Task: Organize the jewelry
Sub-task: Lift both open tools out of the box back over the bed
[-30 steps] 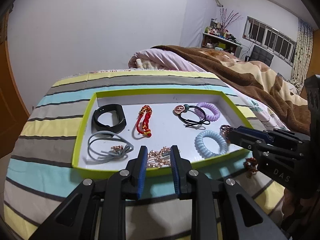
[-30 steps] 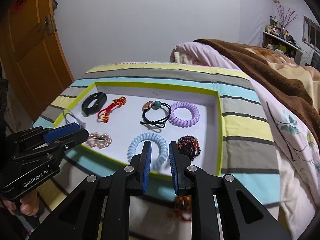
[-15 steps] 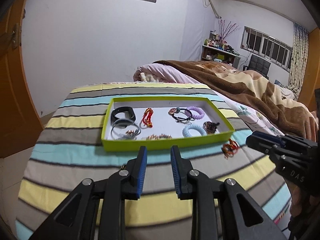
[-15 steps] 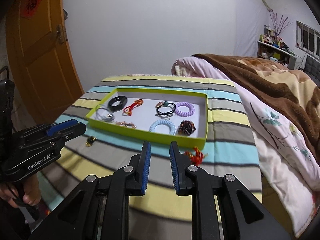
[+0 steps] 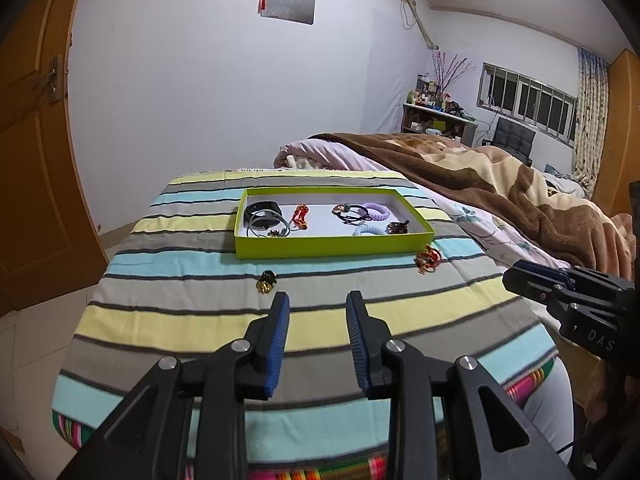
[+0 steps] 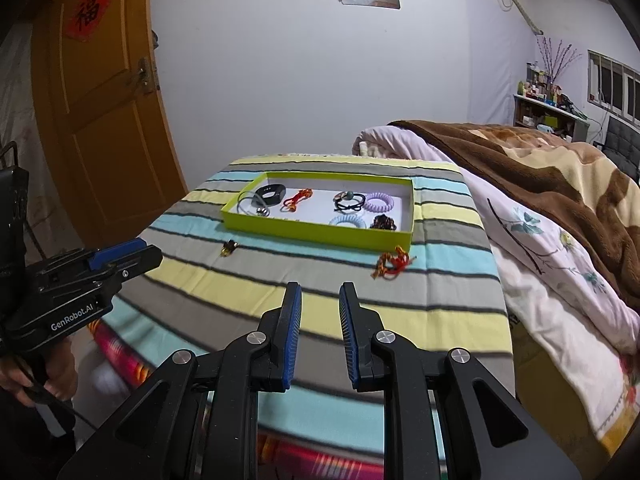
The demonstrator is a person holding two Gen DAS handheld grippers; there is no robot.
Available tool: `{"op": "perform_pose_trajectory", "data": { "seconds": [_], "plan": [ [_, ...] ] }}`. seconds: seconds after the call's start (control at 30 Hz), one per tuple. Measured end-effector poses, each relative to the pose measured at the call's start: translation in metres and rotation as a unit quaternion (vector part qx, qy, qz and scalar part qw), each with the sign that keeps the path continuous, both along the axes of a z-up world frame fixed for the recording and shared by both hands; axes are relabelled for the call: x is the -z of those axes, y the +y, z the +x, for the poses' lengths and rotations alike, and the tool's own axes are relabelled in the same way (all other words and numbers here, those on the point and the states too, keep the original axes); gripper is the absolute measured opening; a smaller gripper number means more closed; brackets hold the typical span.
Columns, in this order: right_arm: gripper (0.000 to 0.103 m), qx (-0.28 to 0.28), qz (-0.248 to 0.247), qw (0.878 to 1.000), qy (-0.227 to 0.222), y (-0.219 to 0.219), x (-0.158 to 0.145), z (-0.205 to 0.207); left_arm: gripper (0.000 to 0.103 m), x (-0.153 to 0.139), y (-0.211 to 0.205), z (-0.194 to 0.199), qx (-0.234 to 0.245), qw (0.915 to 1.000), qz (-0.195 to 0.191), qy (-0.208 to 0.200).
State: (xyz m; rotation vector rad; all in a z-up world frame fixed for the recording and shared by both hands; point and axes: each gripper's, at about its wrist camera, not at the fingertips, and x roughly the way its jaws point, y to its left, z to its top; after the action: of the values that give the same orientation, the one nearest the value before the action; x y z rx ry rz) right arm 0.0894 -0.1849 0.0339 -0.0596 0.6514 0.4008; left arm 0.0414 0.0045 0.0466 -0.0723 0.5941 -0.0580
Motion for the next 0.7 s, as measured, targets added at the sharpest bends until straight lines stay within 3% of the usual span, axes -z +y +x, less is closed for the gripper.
{"op": "perform_pose_trajectory", "data": {
  "seconds": [0.7],
  "plan": [
    [0.02, -0.005, -0.001, 1.0, -0.003, -0.006, 0.002, -0.015, 0.032, 0.004, -0.002, -0.024, -0.013, 0.9999, -0.001, 0.0]
  ]
}}
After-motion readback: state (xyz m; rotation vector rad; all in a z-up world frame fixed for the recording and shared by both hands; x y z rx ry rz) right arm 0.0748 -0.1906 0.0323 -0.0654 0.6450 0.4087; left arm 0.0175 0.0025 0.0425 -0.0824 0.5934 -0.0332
